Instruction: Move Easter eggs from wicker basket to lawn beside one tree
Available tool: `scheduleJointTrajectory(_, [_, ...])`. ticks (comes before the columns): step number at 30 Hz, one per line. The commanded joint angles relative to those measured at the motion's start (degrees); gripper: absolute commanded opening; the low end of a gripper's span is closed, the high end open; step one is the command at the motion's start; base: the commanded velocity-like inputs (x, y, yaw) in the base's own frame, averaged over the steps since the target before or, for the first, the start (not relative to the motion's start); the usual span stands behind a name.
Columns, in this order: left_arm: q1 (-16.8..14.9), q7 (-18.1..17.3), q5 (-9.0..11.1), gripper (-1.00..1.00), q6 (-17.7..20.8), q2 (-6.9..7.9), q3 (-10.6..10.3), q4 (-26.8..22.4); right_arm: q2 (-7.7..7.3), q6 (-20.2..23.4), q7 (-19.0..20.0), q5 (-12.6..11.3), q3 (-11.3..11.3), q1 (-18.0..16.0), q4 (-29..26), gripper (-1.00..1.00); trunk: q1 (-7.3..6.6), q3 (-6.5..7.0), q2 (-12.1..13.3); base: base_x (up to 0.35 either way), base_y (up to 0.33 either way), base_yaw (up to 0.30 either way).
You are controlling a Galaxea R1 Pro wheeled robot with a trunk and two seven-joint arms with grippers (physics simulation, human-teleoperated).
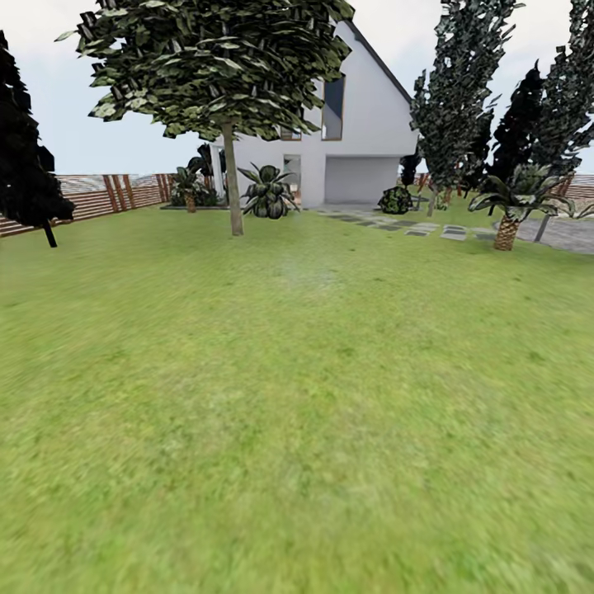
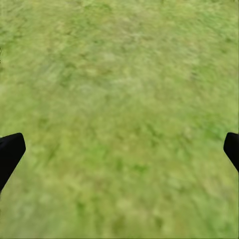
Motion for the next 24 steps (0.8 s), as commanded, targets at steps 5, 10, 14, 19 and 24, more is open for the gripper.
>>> scheduleJointTrajectory(5, [-0.05, -0.03, -0.26, 1.00, -0.17, -0.02, 0.37, 0.04, 0.00, -0.14, 0.00, 0.18, 0.06, -0.05, 0.05, 1.00, 0.07, -0.18, -0.12, 0.329, 0.000, 0.014])
scheduleJointTrajectory(10, [-0.05, -0.03, -0.29, 1.00, -0.17, -0.04, 0.37, 0.04, 0.00, -0.17, 0.04, 0.21, 0.09, -0.05, 0.04, 1.00, 0.07, -0.18, -0.12, 0.329, 0.000, 0.001])
scheduleJointTrajectory(14, [-0.05, -0.03, -0.29, 1.00, -0.17, -0.04, 0.37, 0.04, 0.00, -0.18, 0.03, 0.20, 0.09, -0.05, 0.04, 1.00, 0.07, -0.18, -0.12, 0.329, 0.000, 0.000])
scheduleJointTrajectory(19, [-0.05, -0.03, -0.29, 1.00, -0.17, -0.03, 0.37, 0.04, -0.06, -0.18, 0.04, 0.20, 0.05, -0.05, 0.04, 1.00, 0.07, -0.18, -0.12, 0.329, 0.000, -0.043])
scheduleJointTrajectory(24, [-0.05, -0.03, -0.29, 1.00, -0.17, -0.02, 0.37, 0.04, -0.08, -0.18, 0.02, 0.19, 0.00, -0.05, 0.04, 1.00, 0.07, -0.18, -0.12, 0.329, 0.000, -0.226])
